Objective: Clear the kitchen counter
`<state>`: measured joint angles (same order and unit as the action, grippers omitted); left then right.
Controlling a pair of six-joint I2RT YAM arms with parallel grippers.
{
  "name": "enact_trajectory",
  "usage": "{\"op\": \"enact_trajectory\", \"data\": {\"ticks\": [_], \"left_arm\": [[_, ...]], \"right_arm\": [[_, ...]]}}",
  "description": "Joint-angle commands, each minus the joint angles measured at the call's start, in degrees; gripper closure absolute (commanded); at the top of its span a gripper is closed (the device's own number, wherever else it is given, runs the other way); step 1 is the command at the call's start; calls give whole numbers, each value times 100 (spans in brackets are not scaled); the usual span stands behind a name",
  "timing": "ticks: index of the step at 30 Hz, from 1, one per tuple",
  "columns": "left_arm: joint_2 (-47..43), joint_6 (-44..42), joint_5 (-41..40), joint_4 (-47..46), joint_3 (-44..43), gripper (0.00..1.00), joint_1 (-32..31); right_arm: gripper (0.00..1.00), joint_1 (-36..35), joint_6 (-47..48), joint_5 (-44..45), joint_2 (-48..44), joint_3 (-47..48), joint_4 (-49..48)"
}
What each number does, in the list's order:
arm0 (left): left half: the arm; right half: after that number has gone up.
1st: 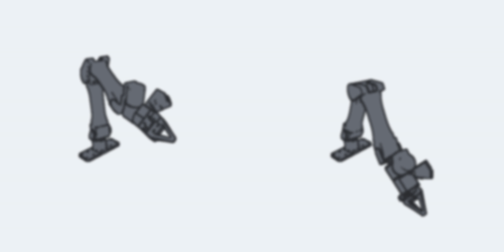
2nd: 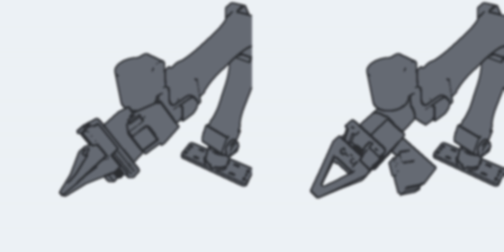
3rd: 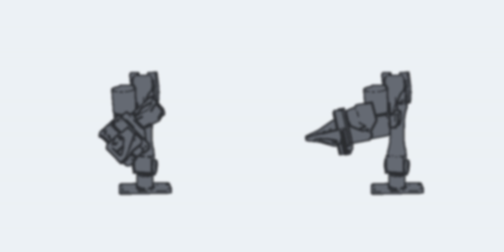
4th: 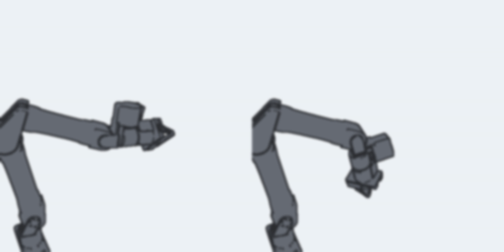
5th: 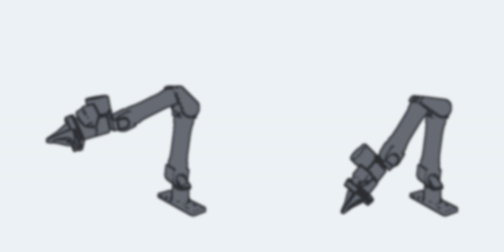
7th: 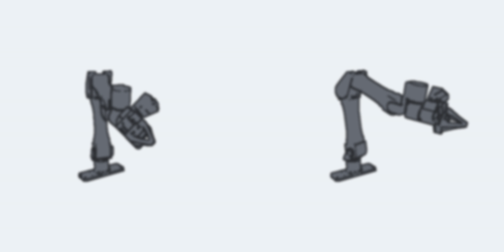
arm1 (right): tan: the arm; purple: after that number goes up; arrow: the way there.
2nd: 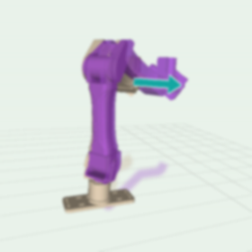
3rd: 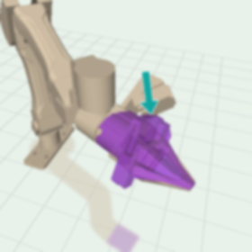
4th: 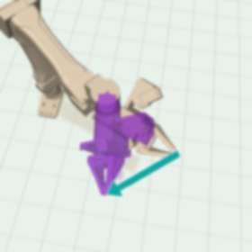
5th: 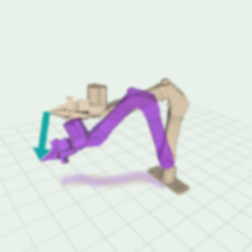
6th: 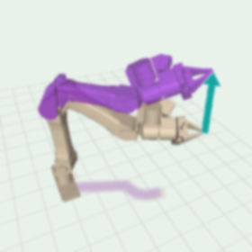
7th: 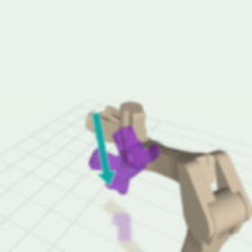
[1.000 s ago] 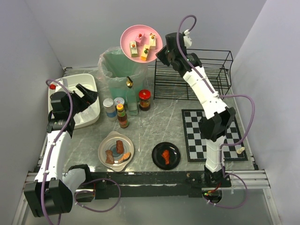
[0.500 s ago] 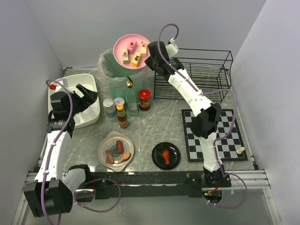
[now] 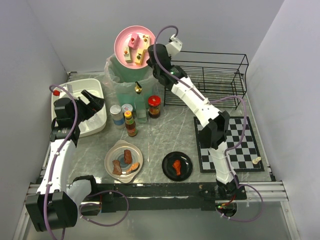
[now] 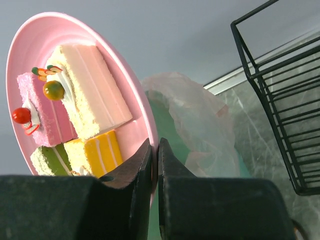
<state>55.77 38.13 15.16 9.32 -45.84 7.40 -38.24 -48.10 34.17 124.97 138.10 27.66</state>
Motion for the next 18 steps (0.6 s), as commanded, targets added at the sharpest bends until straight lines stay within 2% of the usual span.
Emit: {"op": "enact_trajectory", "data": {"ticks": [1, 7, 12, 18], "left_arm": [[4, -51, 84, -71, -30, 1, -2], [-13, -34, 84, -97, -3, 1, -2], [57, -7, 119, -159, -3, 1, -10], [57, 10, 154, -185, 23, 1, -2]], "right_arm": [[100, -70, 433, 546, 186, 226, -753], [100, -140, 1116, 791, 432, 261, -1235], [100, -368, 2732, 1380, 424, -72, -2569], [100, -509, 4727, 1645, 362, -722, -4450]]}}
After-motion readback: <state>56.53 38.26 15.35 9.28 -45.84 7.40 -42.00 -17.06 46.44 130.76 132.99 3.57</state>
